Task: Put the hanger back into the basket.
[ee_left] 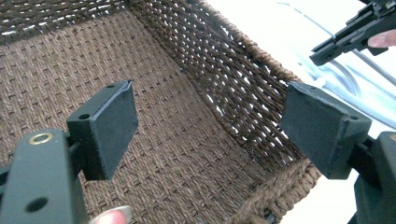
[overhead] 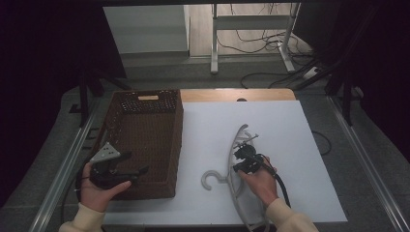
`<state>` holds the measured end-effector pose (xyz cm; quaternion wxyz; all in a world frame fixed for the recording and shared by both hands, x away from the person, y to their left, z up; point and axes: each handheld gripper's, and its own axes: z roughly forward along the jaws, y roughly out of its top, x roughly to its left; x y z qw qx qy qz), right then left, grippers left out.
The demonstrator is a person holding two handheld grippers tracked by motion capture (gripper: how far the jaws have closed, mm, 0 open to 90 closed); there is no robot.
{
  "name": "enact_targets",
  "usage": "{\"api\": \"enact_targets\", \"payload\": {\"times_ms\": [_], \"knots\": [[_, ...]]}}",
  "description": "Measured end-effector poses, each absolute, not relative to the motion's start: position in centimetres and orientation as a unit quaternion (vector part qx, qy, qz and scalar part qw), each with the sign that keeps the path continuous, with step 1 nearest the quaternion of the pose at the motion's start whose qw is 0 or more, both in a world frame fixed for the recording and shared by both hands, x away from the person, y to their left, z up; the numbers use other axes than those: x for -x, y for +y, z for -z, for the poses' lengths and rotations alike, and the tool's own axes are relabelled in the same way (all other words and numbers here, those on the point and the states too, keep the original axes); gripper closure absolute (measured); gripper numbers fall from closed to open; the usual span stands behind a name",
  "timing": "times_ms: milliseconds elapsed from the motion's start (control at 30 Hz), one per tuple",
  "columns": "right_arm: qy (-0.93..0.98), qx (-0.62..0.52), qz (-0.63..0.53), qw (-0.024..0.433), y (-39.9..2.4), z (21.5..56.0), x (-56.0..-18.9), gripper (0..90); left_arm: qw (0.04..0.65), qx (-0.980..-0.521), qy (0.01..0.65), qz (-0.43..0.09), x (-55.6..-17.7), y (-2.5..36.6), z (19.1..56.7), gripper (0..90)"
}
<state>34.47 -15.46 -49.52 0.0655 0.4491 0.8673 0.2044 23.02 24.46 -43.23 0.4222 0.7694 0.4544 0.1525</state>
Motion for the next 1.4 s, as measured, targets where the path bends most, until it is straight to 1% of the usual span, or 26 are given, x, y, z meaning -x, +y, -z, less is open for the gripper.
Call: {"api": "enact_targets", "payload": {"times_ms": [667, 933, 1200, 1400], "knots": [[0.832, -0.458, -0.308, 0.056, -17.4, 45.0, -34.8, 81.7, 0.426, -0.770, 0.452, -0.145, -23.1, 24.0, 43.2, 18.1], [0.815, -0.448, -0.366, 0.038, -18.2, 42.3, -35.0, 82.0, 0.426, -0.771, 0.451, -0.144, -23.1, 23.9, 43.2, 18.1], [0.806, -0.434, -0.402, 0.031, -18.8, 40.6, -35.0, 82.3, 0.428, -0.774, 0.444, -0.143, -23.1, 23.2, 43.1, 18.1], [0.803, -0.419, -0.424, 0.025, -19.1, 40.0, -34.9, 82.6, 0.427, -0.777, 0.441, -0.141, -23.2, 22.9, 43.1, 18.1]]}}
